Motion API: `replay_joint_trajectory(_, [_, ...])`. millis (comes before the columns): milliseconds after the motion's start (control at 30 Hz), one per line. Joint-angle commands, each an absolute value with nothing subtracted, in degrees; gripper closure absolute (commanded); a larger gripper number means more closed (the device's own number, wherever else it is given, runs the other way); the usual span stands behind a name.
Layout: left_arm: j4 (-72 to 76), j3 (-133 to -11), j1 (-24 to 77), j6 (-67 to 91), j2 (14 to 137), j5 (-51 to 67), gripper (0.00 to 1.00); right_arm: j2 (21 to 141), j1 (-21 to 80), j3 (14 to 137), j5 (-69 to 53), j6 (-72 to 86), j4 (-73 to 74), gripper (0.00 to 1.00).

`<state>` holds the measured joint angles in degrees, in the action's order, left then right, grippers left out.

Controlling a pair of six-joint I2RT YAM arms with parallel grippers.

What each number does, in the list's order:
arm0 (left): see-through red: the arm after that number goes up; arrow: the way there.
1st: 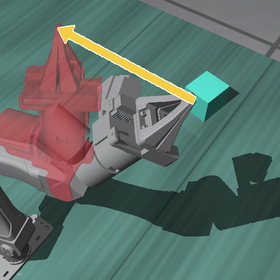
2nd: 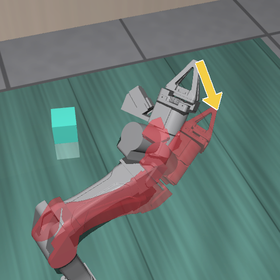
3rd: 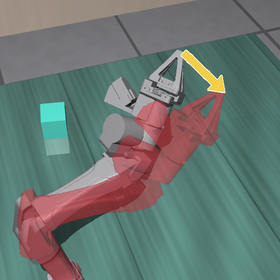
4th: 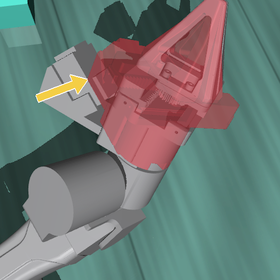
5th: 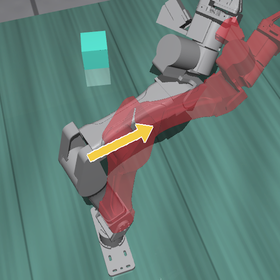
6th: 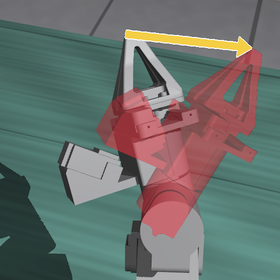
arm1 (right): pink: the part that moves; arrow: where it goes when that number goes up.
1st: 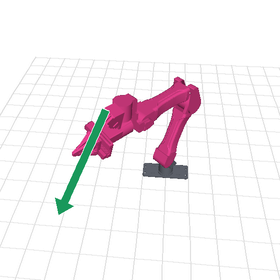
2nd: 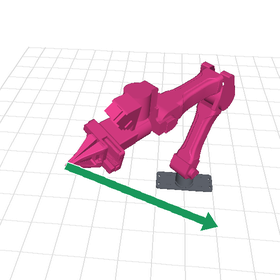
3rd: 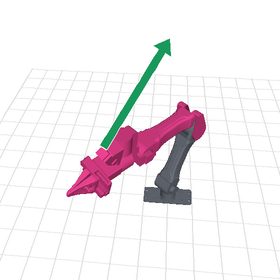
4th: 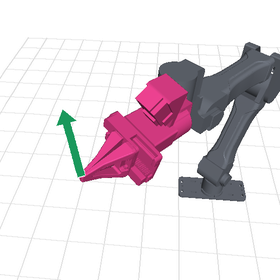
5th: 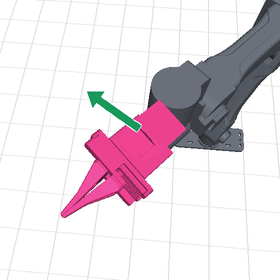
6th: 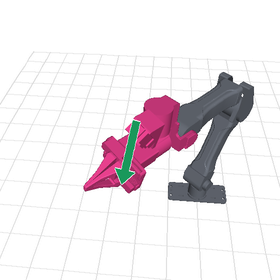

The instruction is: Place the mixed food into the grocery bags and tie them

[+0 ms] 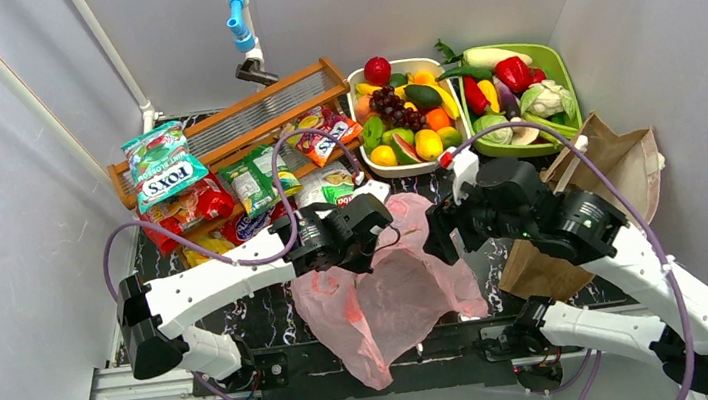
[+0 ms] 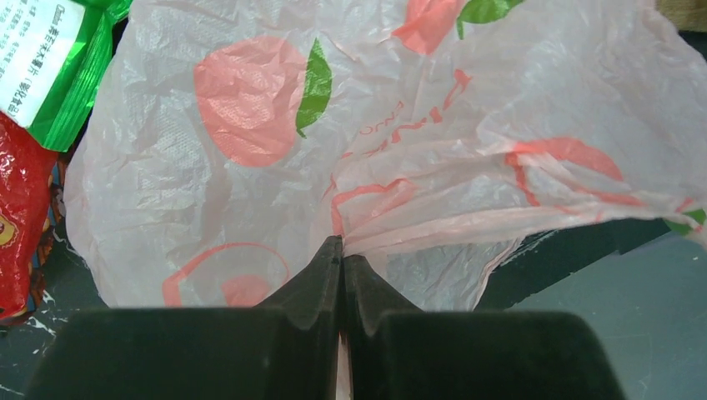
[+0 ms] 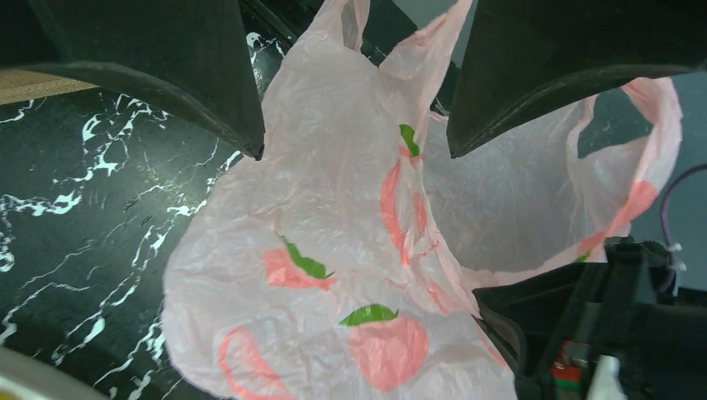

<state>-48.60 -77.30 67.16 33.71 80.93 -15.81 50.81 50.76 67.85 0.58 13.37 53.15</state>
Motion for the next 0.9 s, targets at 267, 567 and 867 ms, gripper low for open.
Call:
replay_joint_trajectory(267, [-52.2,-74.2,64.6,33.7,76.9,-19.0,1.0,57.2,49.8,80.0,16.3,19.5,52.0,0.07])
replay_joint_trajectory(567, [-48.4,-74.2,64.5,30.7,72.3,-17.9,1.0,69.4,35.8,87.8,8.8,26.0,55.2,0.07])
replay_joint_trajectory(867, [-45.9,-68.2,63.0,21.1,65.0,-15.4,1.0,68.8,34.7,82.3,7.9,25.5,44.0,0.02])
